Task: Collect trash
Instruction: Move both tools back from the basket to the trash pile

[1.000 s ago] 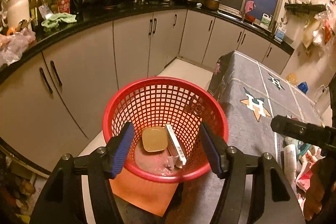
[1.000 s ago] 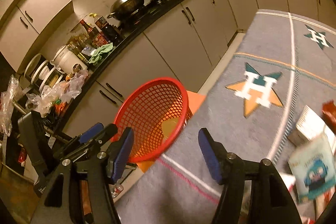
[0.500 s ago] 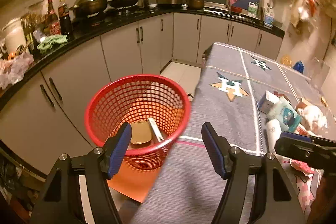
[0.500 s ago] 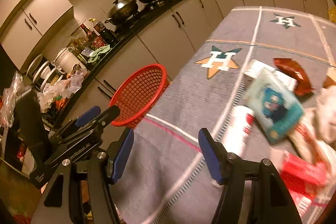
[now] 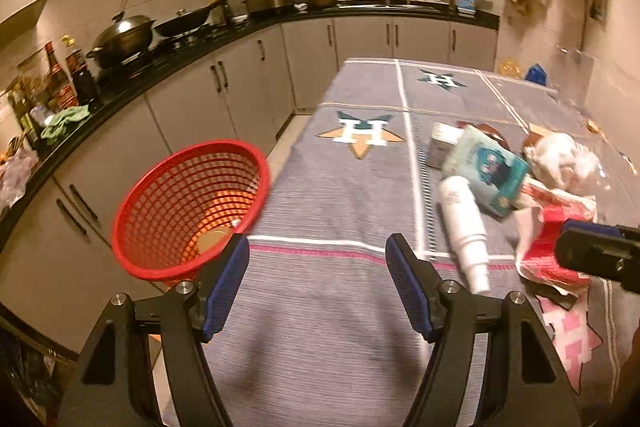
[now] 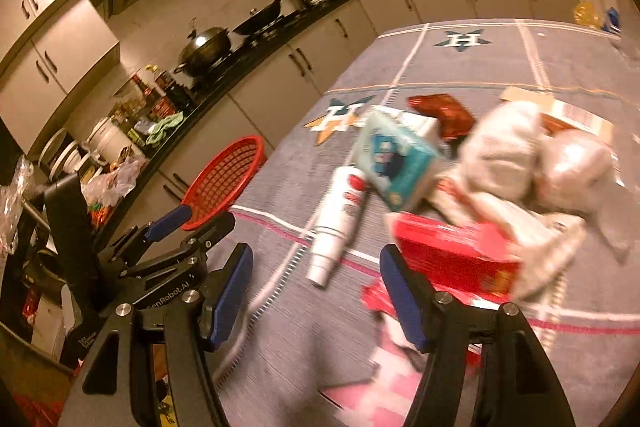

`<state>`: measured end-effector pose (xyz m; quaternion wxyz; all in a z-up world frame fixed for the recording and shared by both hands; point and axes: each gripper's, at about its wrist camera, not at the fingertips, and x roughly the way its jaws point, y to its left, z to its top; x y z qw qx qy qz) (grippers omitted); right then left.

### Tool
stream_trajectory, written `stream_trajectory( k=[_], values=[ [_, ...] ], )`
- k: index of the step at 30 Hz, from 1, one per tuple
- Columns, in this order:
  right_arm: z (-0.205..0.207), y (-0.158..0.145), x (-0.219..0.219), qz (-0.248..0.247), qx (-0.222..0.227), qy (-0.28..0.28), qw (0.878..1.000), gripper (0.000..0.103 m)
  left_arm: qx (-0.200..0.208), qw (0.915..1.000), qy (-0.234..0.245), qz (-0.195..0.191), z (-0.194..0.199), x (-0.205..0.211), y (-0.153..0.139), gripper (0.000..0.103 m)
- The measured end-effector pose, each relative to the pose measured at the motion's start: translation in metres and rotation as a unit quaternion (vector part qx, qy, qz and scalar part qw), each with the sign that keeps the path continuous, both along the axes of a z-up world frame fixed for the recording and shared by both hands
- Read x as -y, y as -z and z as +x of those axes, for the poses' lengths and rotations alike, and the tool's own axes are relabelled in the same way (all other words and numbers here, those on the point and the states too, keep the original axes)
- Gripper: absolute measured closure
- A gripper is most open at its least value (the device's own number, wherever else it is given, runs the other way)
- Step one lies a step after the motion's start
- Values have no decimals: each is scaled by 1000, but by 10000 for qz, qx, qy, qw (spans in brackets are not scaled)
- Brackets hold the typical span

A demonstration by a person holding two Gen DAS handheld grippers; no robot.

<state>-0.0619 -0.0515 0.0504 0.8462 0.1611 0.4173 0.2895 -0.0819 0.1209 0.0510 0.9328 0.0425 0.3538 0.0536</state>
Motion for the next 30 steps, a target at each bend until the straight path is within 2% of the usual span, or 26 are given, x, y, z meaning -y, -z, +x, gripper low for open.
stream_trajectory(
  k=[8,11,17,21,28,29,30],
  values=[
    [-18,-4,36,5,86,359,9993,32,-67,9994,327,48,2,26,5,33],
    [-27,-4,51,-255,201,533,9981,32,-83,9993,350,35,1,26,7,33],
    [-35,8,72,-438,78,665,9968,33,-182,9991,357,-121,4,26,11,33],
    [-29,16,71,-571,-35,702,9959,33,-252,9984,428,-268,7,25,13,33],
    [2,36,64,-562,-443,601,9956,33,-291,9982,440,-298,9,21,16,33],
    [5,37,63,-568,-420,616,9956,33,-292,9982,437,-296,9,21,16,33],
    [6,37,61,-623,-372,593,9956,38,-299,9982,438,-297,9,20,16,33]
  ],
)
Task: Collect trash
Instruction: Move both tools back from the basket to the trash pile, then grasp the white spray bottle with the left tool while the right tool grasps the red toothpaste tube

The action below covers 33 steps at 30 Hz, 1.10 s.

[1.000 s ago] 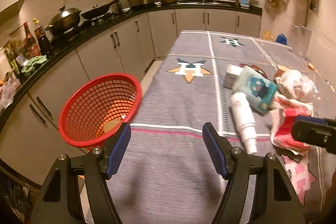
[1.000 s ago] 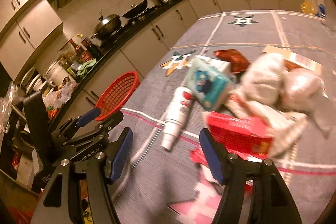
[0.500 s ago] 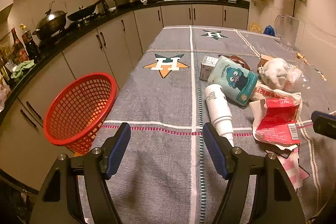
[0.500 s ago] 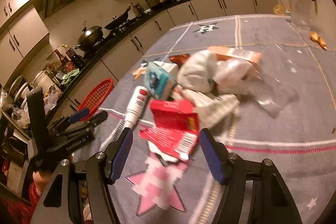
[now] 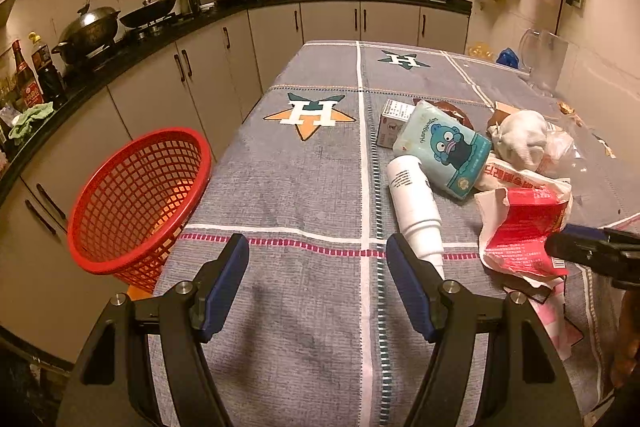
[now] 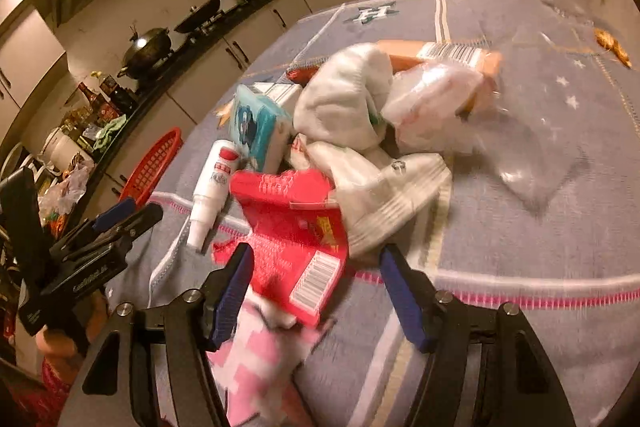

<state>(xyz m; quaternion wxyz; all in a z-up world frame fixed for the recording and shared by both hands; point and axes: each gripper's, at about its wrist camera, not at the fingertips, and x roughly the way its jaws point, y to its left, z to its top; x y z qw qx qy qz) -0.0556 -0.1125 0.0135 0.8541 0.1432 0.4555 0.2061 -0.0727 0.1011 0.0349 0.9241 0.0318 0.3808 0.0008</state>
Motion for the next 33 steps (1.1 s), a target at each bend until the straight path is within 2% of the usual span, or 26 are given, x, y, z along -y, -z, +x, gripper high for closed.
stream_trajectory(
  k=[1,3,7,9,13,17,24,26,28,30,32,33],
  values=[
    [2,0,-2,-23,-10,-52,10000,45,-2,10000,6,-9,0,0,0,33],
    [3,3,-4,62,-92,-147,9998,80,-20,10000,38,-62,1,-1,0,33],
    [-5,4,-10,270,21,-404,9988,87,-133,9993,157,-327,5,-2,-1,33],
    [-12,0,-10,421,96,-515,9977,95,-196,9986,217,-439,9,-1,-1,33],
    [-26,-8,-1,441,270,-428,9977,97,-358,9958,422,-724,16,8,-4,33],
    [-38,-12,18,570,338,-237,9975,97,-452,9941,617,-774,26,23,-3,33],
    [-54,-17,48,779,457,8,9959,97,-686,9935,553,-724,52,42,12,34],
    [-56,-15,54,872,461,33,9951,97,-719,9936,553,-675,56,47,15,39],
    [-57,-14,56,932,459,49,9946,97,-781,9934,587,-605,59,52,20,51],
    [-58,-13,57,950,452,43,9944,97,-852,9934,561,-515,61,55,26,59],
    [-59,-12,56,940,448,-24,9946,97,-758,9949,543,-389,59,58,27,63],
    [-59,-12,54,896,441,-62,9950,96,-713,9955,521,-337,59,58,27,69]
  ],
)
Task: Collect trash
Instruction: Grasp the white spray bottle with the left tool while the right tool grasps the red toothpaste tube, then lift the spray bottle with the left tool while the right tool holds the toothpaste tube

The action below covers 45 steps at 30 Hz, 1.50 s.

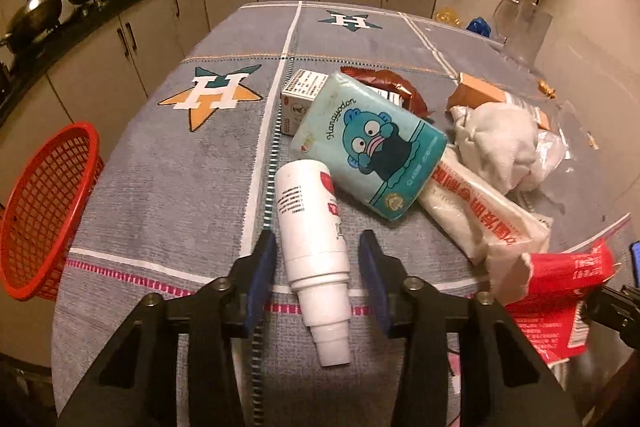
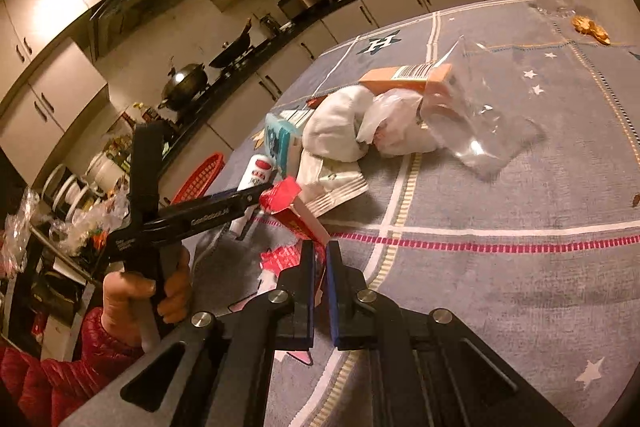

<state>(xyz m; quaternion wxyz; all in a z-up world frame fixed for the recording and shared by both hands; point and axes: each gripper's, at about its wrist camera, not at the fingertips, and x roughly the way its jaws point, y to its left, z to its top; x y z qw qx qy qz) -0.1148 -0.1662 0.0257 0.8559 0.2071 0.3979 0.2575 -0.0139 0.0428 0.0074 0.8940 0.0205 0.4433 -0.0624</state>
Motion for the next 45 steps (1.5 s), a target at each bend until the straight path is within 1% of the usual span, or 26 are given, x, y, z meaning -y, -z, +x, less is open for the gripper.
stream_trajectory(
  k=[1,4,5,6,7,8,9,14,15,16,22,30,34,45],
  values=[
    [0,0,-3,-71,-19,-76,9999,95,17,10000,-2,21,0,0,0,73],
    [1,0,-14,-209,-45,-198,9996,94,34,10000,21,-30,-3,-3,-1,73],
    [0,1,-17,-285,-22,-200,9994,91,39,10000,21,-53,-3,-4,-1,73],
    [2,1,-20,-353,-20,-185,9992,82,47,10000,28,-59,-4,-4,0,73],
    [4,2,-21,-380,-33,-170,9991,77,58,10000,40,-59,-5,-5,0,73],
    [5,3,-22,-373,-40,-167,9992,70,66,9999,51,-63,-6,-5,0,73],
    [7,3,-23,-361,-33,-169,9992,69,65,9999,59,-82,-6,-6,-1,73],
    [11,5,-32,-447,-43,-254,9987,70,70,9998,110,-168,-7,-9,-1,74],
    [11,5,-33,-492,-6,-245,9985,81,73,9997,113,-182,-7,-9,-1,74],
    [12,5,-35,-550,5,-263,9981,88,82,9997,115,-198,-8,-10,-2,74],
    [4,0,-37,-637,187,-178,9976,90,244,9994,168,-164,-20,-10,-8,74],
    [-6,-17,-30,-387,499,-97,9980,90,375,9982,248,-402,-37,-12,-23,74],
    [-6,-19,-30,-405,509,-12,9979,90,461,9977,318,-379,-42,-7,-27,74],
    [-13,-22,-26,-408,473,183,9979,90,522,9969,420,-407,-48,-4,-30,74]
  ],
)
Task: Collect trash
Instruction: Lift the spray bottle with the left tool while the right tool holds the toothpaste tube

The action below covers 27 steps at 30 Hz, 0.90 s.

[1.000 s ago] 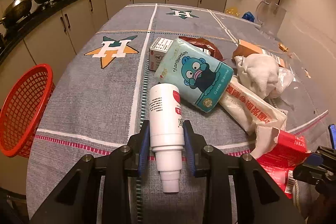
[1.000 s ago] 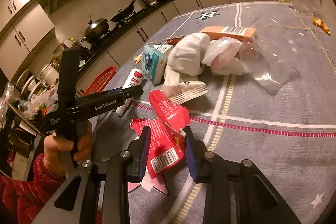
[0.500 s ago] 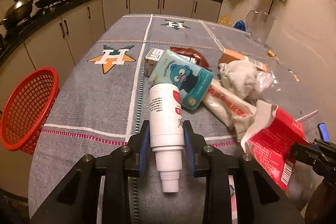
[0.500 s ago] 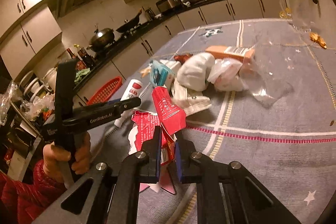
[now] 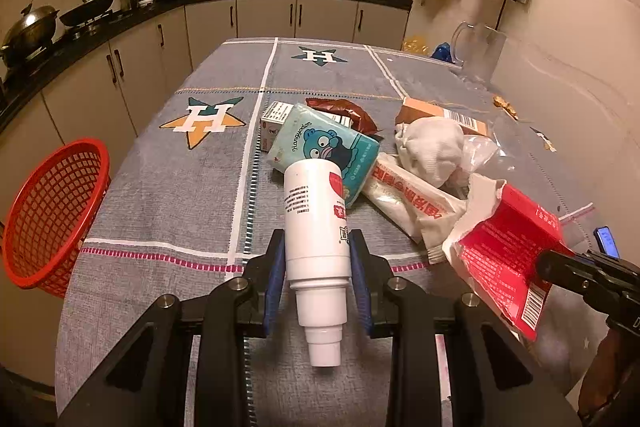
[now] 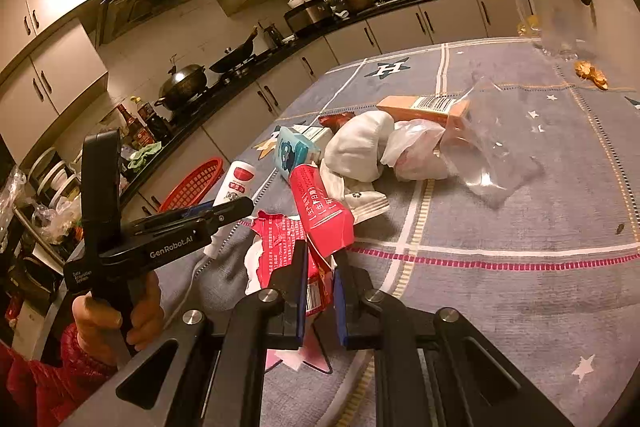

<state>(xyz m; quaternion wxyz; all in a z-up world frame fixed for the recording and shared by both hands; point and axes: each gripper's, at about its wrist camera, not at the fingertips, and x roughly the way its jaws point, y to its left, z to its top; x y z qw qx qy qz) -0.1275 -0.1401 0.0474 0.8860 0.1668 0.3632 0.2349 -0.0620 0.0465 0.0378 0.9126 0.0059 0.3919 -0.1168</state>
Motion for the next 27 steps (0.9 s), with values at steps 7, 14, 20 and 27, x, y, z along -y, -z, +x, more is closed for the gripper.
stream_trajectory(
  k=[7,14,20,27],
  values=[
    [2,2,5,46,-76,58,9999,90,34,10000,37,4,-4,3,-3,74],
    [2,2,5,102,-84,84,9999,90,16,10000,57,18,-4,6,-3,74],
    [2,3,5,133,-93,84,9998,90,13,10000,54,10,-4,6,-4,74],
    [3,3,5,171,-98,80,9998,90,26,10000,51,2,-4,4,-4,74]
  ],
)
